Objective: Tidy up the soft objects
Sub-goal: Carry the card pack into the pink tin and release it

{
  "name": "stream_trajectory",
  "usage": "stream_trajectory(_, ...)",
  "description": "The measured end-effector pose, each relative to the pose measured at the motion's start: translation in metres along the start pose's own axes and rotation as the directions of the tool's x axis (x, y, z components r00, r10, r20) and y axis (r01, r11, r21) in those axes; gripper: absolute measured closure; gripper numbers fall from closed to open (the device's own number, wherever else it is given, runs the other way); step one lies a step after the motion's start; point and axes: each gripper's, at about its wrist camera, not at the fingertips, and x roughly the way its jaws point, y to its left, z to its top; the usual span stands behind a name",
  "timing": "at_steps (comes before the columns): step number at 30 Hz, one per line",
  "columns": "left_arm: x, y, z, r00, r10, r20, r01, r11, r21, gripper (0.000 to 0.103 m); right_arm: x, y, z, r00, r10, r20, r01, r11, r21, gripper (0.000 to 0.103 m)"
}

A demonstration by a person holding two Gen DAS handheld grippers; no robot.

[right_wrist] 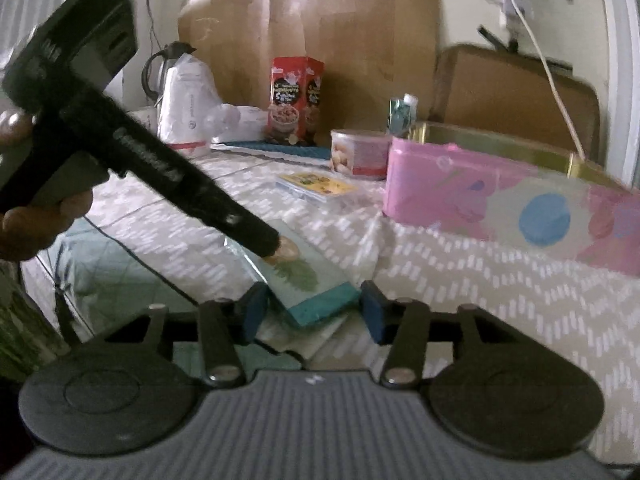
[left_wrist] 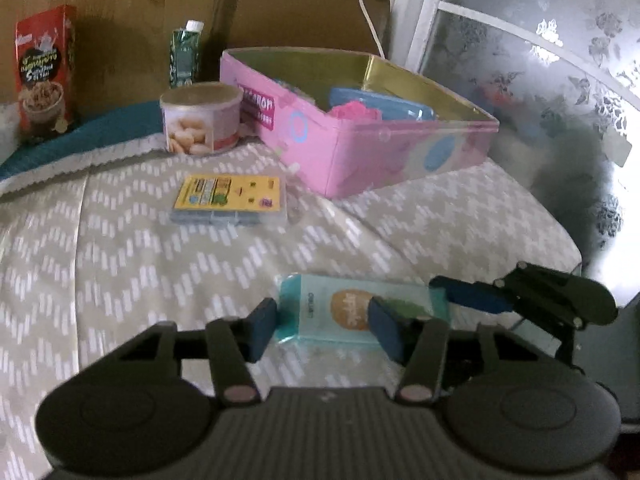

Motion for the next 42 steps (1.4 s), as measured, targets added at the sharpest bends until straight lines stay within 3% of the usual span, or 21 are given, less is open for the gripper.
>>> stream_trajectory(5, -0.01, -0.014, 0.043, 0.996, -0.05, 0.076, 0.047, 0.998, 0.037, 0.054, -0.015, -0.013, 0.013, 0.993, -0.069, 0.1, 0.069, 0.998, 0.004, 0.05)
stream_trajectory(11, 0.015, -0.044, 0.111, 0.984, -0.024, 0.176, -0.001, 0.99, 0.143, 0.053, -0.014, -0.058, 0.048, 0.961, -0.195, 0.196, 0.198, 0.98, 0.008, 0.05)
stream_trajectory(14, 0.043, -0.048, 0.138, 0.986, -0.021, 0.166, 0.0, 0.992, 0.127, 0.053, -0.001, -0.092, 0.06, 0.957, -0.224, 0.182, 0.218, 0.974, 0.054, 0.05)
stream_trajectory(19, 0.091, -0.04, 0.171, 0.995, -0.047, 0.091, 0.041, 0.997, 0.072, 0.053, 0.025, -0.139, 0.073, 0.97, -0.217, 0.108, 0.203, 0.971, 0.124, 0.05)
stream_trajectory(21, 0.107, -0.04, 0.178, 0.995, -0.069, 0.066, 0.065, 0.996, 0.06, 0.053, 0.036, -0.154, 0.077, 0.975, -0.21, 0.076, 0.197, 0.969, 0.147, 0.05)
stream_trajectory(25, 0.125, -0.051, 0.187, 0.996, -0.008, 0.086, -0.001, 0.994, 0.106, 0.048, 0.066, -0.171, 0.088, 0.973, -0.23, -0.005, 0.229, 0.963, 0.141, 0.051)
stream_trajectory(26, 0.127, -0.052, 0.189, 0.995, 0.004, 0.095, -0.015, 0.994, 0.108, 0.047, 0.073, -0.171, 0.09, 0.965, -0.26, -0.021, 0.261, 0.958, 0.117, 0.051)
stream_trajectory(27, 0.127, -0.052, 0.189, 0.995, 0.009, 0.104, -0.02, 0.994, 0.103, 0.044, 0.081, -0.171, 0.09, 0.951, -0.307, -0.019, 0.308, 0.948, 0.078, 0.043)
stream_trajectory(29, 0.126, -0.051, 0.189, 0.993, 0.016, 0.12, -0.026, 0.996, 0.088, 0.039, 0.089, -0.169, 0.088, 0.911, -0.412, -0.004, 0.412, 0.911, 0.024, 0.035)
stream_trajectory(30, 0.124, -0.05, 0.187, 0.991, 0.031, 0.126, -0.043, 0.995, 0.087, 0.038, 0.091, -0.169, 0.087, 0.906, -0.423, 0.001, 0.423, 0.906, 0.019, 0.032)
stream_trajectory(36, 0.106, -0.055, 0.175, 0.979, 0.122, 0.166, -0.14, 0.985, 0.1, 0.036, 0.077, -0.155, 0.083, 0.901, -0.43, 0.052, 0.426, 0.902, 0.073, 0.031)
stream_trajectory(39, 0.088, -0.056, 0.164, 0.972, 0.146, 0.183, -0.163, 0.983, 0.083, 0.023, 0.06, -0.145, 0.078, 0.904, -0.42, 0.077, 0.412, 0.905, 0.103, 0.031)
stream_trajectory(42, 0.067, -0.059, 0.149, 0.96, 0.176, 0.216, -0.198, 0.976, 0.087, 0.023, 0.042, -0.135, 0.073, 0.902, -0.421, 0.096, 0.405, 0.902, 0.151, 0.027)
